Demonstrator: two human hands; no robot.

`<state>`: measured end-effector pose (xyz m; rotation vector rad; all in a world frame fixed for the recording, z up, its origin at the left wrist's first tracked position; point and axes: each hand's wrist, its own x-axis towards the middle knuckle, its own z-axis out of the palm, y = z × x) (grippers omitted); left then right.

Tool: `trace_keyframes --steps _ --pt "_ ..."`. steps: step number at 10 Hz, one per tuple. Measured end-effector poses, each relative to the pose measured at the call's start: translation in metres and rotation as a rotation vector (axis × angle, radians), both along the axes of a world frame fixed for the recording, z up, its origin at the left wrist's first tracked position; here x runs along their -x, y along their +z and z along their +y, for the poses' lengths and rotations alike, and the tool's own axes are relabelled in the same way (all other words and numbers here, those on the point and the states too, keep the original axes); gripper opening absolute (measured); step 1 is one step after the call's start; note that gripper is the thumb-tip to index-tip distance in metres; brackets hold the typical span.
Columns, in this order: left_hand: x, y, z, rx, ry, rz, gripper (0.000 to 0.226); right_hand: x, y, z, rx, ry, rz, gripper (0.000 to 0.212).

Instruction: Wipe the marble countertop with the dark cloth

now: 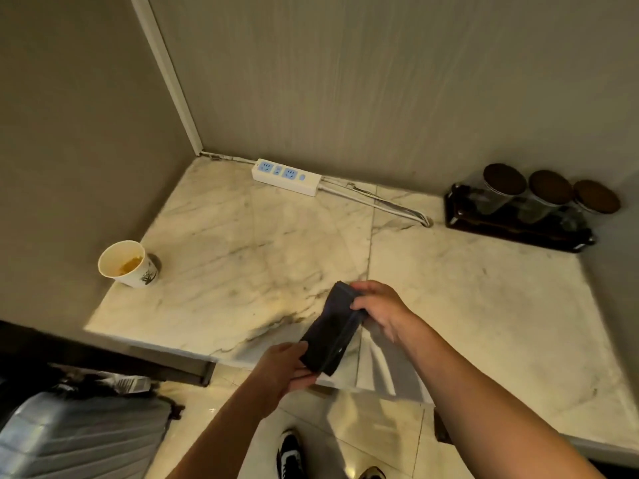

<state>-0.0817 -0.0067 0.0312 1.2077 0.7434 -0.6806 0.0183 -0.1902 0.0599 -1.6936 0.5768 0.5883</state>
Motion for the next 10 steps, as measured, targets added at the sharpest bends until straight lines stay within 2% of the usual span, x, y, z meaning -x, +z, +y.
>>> trace_keyframes --steps 2,3,5,8,9,10 --pt "-0.017 -0.002 -0.007 -0.331 -0.287 -0.060 0.023 -0.027 -0.019 0.012 0.199 0.091 -0.090 0.038" --pt "-0.019 -0.004 -0.012 -0.628 -0.562 -0.165 0.025 -0.030 -0.025 0.012 0.415 0.176 -0.179 0.032" --pt "-0.018 -0.007 -0.016 -0.944 -0.771 -0.327 0.035 -0.028 -0.032 0.012 0.560 0.214 -0.219 0.028" --pt "-0.016 -0.002 -0.019 -1.042 -0.732 -0.327 0.042 -0.017 -0.026 0.004 0.544 0.178 -0.255 0.027" --pt "-0.024 0.006 -0.018 -1.148 -0.678 -0.391 0.047 -0.007 -0.013 -0.005 0.506 0.098 -0.286 0.024" --pt "-0.033 0.014 -0.019 -1.289 -0.718 -0.515 0.046 -0.003 -0.001 -0.018 0.519 0.068 -0.343 0.026"
